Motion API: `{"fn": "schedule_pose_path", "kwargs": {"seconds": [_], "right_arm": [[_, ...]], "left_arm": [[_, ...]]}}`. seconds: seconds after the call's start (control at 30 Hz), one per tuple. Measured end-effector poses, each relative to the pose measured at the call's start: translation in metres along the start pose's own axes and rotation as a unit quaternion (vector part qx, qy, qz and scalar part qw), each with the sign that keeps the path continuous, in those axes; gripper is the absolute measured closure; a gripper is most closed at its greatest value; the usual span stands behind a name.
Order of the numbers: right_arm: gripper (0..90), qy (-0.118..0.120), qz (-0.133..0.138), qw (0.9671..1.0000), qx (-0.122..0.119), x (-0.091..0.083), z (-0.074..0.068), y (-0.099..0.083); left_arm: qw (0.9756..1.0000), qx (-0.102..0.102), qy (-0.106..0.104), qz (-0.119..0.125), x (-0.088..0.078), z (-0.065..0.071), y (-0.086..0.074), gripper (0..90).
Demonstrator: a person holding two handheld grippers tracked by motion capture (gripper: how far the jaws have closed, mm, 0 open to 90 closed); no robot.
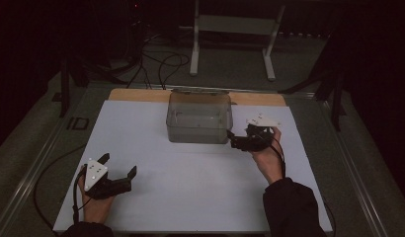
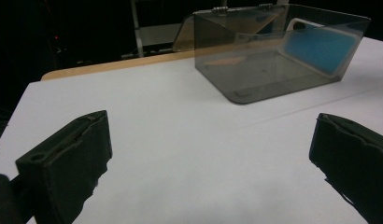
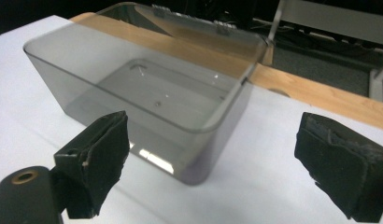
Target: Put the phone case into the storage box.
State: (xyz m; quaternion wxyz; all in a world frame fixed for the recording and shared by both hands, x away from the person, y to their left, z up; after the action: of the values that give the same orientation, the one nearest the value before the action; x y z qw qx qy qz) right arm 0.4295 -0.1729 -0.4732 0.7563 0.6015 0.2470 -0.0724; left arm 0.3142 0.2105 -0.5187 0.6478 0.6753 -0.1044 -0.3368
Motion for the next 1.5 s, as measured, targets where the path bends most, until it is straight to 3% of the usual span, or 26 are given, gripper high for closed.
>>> {"fn": "schedule_pose_path", "kwargs": {"seconds": [0.1, 0.23, 0.47, 0.7, 0.97, 1.07, 1.2, 1.5], "right_arm": [[10.3, -0.005, -0.004, 1.0, -0.004, -0.004, 0.004, -0.011], [10.2, -0.007, 0.014, 0.9996, -0.025, -0.013, 0.002, -0.017], [10.3, 0.003, 0.033, 0.9991, -0.027, -0.029, 0.0, -0.027], [10.3, 0.001, 0.051, 0.9986, -0.011, -0.042, 0.005, -0.037], [10.3, 0.002, 0.038, 0.9993, -0.002, -0.052, 0.009, -0.053], [10.3, 0.003, 0.053, 0.9986, -0.003, -0.061, 0.007, -0.057], [10.3, 0.003, 0.048, 0.9988, 0.005, -0.066, 0.01, -0.072], [10.1, 0.003, 0.075, 0.9969, 0.024, -0.082, 0.013, -0.089]], "left_arm": [[1.0, 0.0, 0.0, -0.001, 0.0, 0.0, 0.0, 0.2], [1.0, 0.0, 0.001, 0.001, -0.001, 0.0, 0.001, 0.2], [1.0, 0.0, 0.001, 0.002, -0.002, -0.001, 0.002, 0.2], [1.0, 0.0, 0.002, 0.005, -0.004, -0.004, 0.003, 0.2], [0.9999, 0.001, 0.004, 0.01, -0.007, -0.005, 0.005, 0.2], [0.9999, 0.003, 0.003, 0.013, -0.009, -0.005, 0.006, 0.2], [0.9999, 0.008, 0.0, 0.015, -0.009, -0.003, 0.008, 0.2], [0.9997, 0.01, -0.007, 0.022, -0.01, 0.0, 0.01, 0.2]]}}
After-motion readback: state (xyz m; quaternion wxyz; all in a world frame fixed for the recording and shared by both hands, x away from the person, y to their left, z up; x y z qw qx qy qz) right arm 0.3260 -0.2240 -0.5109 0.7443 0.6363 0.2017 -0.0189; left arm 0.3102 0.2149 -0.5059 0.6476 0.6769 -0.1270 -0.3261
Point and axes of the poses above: each handheld gripper's, and its own axes: x roughly forward along the jaws, y roughly out of its top, z roughly to its right, the point moved 8 cm from there along x, roughly forward along the jaws, and after that the axes turned 14 degrees about -y, right-handed, at the moved point
